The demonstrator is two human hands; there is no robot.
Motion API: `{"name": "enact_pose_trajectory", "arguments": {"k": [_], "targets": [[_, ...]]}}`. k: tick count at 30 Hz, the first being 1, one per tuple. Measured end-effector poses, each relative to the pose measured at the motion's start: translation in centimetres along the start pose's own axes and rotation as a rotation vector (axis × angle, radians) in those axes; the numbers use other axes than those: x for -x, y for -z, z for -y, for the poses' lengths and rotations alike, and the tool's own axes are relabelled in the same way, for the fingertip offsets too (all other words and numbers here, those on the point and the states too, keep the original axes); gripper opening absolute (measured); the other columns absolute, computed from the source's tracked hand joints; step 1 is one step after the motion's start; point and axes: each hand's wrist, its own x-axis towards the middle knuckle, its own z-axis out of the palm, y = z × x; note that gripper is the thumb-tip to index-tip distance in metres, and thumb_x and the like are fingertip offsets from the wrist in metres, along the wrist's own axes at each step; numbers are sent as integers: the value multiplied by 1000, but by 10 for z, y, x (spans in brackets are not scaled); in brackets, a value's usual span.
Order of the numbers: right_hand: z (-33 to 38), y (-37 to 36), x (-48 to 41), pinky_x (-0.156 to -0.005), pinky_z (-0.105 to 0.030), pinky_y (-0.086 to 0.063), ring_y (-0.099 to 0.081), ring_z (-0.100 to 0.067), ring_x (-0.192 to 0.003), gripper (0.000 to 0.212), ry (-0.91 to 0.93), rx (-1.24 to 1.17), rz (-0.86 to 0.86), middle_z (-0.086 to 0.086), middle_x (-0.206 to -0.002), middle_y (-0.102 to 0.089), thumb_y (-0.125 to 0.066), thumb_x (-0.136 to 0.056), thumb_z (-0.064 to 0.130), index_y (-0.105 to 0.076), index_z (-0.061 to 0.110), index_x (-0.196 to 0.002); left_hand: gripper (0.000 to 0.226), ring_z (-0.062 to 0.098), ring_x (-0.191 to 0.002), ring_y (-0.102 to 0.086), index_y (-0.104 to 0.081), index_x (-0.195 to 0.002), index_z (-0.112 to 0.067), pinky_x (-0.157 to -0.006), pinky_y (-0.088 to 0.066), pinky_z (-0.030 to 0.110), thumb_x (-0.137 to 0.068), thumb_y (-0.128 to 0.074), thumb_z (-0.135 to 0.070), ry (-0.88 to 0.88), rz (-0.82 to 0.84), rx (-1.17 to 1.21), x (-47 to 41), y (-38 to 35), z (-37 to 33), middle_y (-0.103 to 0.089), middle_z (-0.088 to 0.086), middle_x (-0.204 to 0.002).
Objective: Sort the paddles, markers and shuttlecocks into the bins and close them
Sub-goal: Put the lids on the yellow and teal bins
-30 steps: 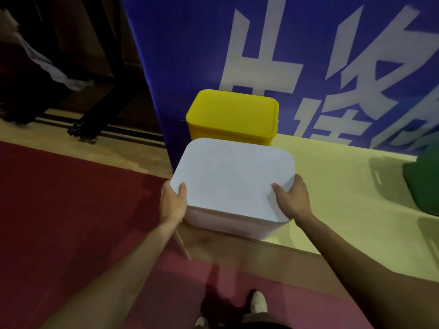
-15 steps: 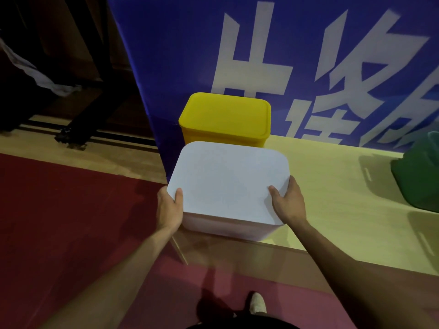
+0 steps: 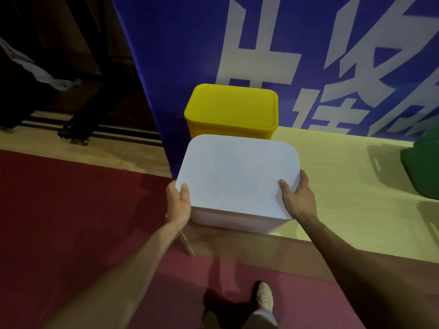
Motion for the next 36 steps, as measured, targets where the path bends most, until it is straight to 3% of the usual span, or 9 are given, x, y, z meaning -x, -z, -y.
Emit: {"name": "enact_pose_trajectory", "arguments": {"k": [3, 8, 11, 14, 19, 24, 26, 31, 36], "targets": [[1, -1, -1, -93, -48, -46, -51, -39, -119, 72, -2, 41, -5, -10, -138, -51, -49, -91, 52, -16, 23, -148, 40, 27, -119, -48, -39, -134, -1, -104, -41, 41, -101, -35, -24, -45, -5, -75, 2, 2, -5, -42, 15, -133], [6, 1, -1, -93, -49, -46, -51, -41, -118, 73, -11, 123, 47, -17, -135, -49, -44, -90, 57, -12, 23, -147, 50, 36, -123, -45, -30, -142, -2, -102, -40, 46, -101, -35, -31, -43, 12, -384, 1, 4, -10, -36, 17, -141], [11, 8, -4, -99, -51, -42, -47, -42, -121, 76, -50, 139, 137, -19, -140, -40, -44, -90, 58, -9, 24, -148, 50, 35, -131, -35, -30, -142, -2, -109, -27, 45, -98, -43, -22, -216, -74, -669, 7, 5, -19, -29, 18, -147], [20, 22, -7, -101, -49, -39, -42, -42, -124, 75, -62, 222, 189, -22, -139, -34, -49, -92, 48, -15, 12, -148, 57, 33, -136, -27, -33, -141, -11, -113, -21, 43, -88, -54, -6, -390, -48, -773, 11, 4, -39, -22, 14, -150], [24, 55, -3, -101, -45, -41, -44, -37, -125, 57, 81, 314, 172, -19, -139, -38, -53, -92, 26, -34, 5, -141, 48, 23, -130, -35, -45, -135, -16, -109, -25, 30, -89, -52, -6, -435, 171, -601, 33, -28, -83, -33, 6, -140], [11, 119, -4, -83, -23, -42, -59, -23, -106, 31, 221, 286, 176, -9, -118, -65, -52, -92, 18, -61, 9, -120, 33, 13, -107, -56, -59, -119, -18, -92, -40, 19, -92, -48, -4, -487, 396, -357, 78, -81, -133, -54, 0, -122], [5, 149, -6, -84, -21, -43, -60, -20, -106, 28, 269, 288, 209, -6, -118, -66, -52, -93, 17, -64, 10, -118, 32, 10, -101, -57, -62, -116, -17, -90, -42, 19, -91, -47, -3, -514, 431, -340, 95, -102, -153, -59, 1, -117], [-31, 247, -15, -84, -21, -43, -60, -18, -105, 27, 369, 383, 275, -4, -121, -64, -55, -94, 22, -64, 14, -118, 27, 11, -105, -54, -66, -116, -18, -89, -36, 18, -92, -53, -13, -560, 507, -430, 144, -164, -213, -55, -3, -112], [-70, 344, -24, -92, -33, -51, -59, -20, -108, 35, 390, 406, 180, -6, -129, -58, -58, -92, 26, -58, 16, -126, 22, 7, -103, -58, -66, -111, -25, -82, -43, 18, -93, -55, -20, -543, 604, -320, 190, -231, -269, -64, -7, -113]]}}
